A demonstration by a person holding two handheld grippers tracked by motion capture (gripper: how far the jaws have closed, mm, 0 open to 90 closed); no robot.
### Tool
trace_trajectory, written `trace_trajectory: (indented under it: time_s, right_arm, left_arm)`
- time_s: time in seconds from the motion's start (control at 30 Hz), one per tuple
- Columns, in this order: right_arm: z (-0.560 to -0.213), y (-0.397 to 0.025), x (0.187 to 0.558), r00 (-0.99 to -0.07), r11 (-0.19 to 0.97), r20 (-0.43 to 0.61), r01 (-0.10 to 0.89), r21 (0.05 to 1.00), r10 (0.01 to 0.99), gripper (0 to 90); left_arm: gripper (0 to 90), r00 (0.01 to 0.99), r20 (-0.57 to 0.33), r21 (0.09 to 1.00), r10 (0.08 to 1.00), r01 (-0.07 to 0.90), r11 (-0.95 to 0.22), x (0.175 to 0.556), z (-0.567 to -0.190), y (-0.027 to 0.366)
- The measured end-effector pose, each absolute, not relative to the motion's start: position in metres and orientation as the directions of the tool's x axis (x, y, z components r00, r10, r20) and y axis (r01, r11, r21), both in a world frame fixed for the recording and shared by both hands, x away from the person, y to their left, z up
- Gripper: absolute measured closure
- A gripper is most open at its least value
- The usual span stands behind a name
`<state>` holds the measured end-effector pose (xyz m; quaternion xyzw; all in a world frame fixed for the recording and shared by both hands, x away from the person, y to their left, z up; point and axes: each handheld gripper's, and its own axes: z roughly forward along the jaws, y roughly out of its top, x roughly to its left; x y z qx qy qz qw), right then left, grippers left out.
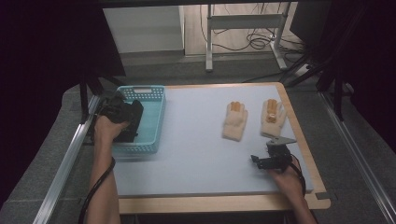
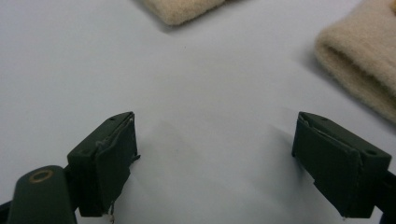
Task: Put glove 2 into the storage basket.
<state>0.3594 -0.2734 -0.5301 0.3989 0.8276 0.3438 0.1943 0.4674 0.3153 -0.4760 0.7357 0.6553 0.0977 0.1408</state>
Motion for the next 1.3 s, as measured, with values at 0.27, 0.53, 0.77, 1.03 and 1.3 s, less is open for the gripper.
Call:
trace_trajectory:
  time_s: [0.27, 0.53, 0.77, 1.03, 1.3]
  right_arm:
    - [-0.530, -0.273, 0.359, -0.606, 0.446, -0.048, 0.527, 0.724, 0.794, 13.6]
    - [-0.530, -0.273, 0.359, -0.605, 0.444, -0.046, 0.527, 0.725, 0.795, 13.6]
    - [-0.530, -0.273, 0.359, -0.605, 0.444, -0.047, 0.527, 0.725, 0.795, 13.6]
    - [-0.530, -0.273, 0.359, -0.606, 0.446, -0.049, 0.526, 0.724, 0.794, 13.6]
    - [-0.530, -0.273, 0.359, -0.605, 0.445, -0.049, 0.526, 0.725, 0.795, 13.6]
  left_arm:
    - [4.1, 0.164, -0.146, 0.452, 0.976, 0.888, -0.082, 0.451, -0.457, 0.322]
    - [1.8, 0.261, -0.202, 0.583, 0.944, 0.807, -0.099, 0.429, -0.449, 0.309]
    - [1.4, 0.359, -0.160, 0.641, 0.919, 0.746, -0.180, 0.408, -0.438, 0.284]
    - [0.8, 0.476, -0.129, 0.716, 0.870, 0.651, -0.250, 0.376, -0.431, 0.242]
    - [0.5, 0.600, -0.073, 0.773, 0.796, 0.539, -0.335, 0.332, -0.441, 0.187]
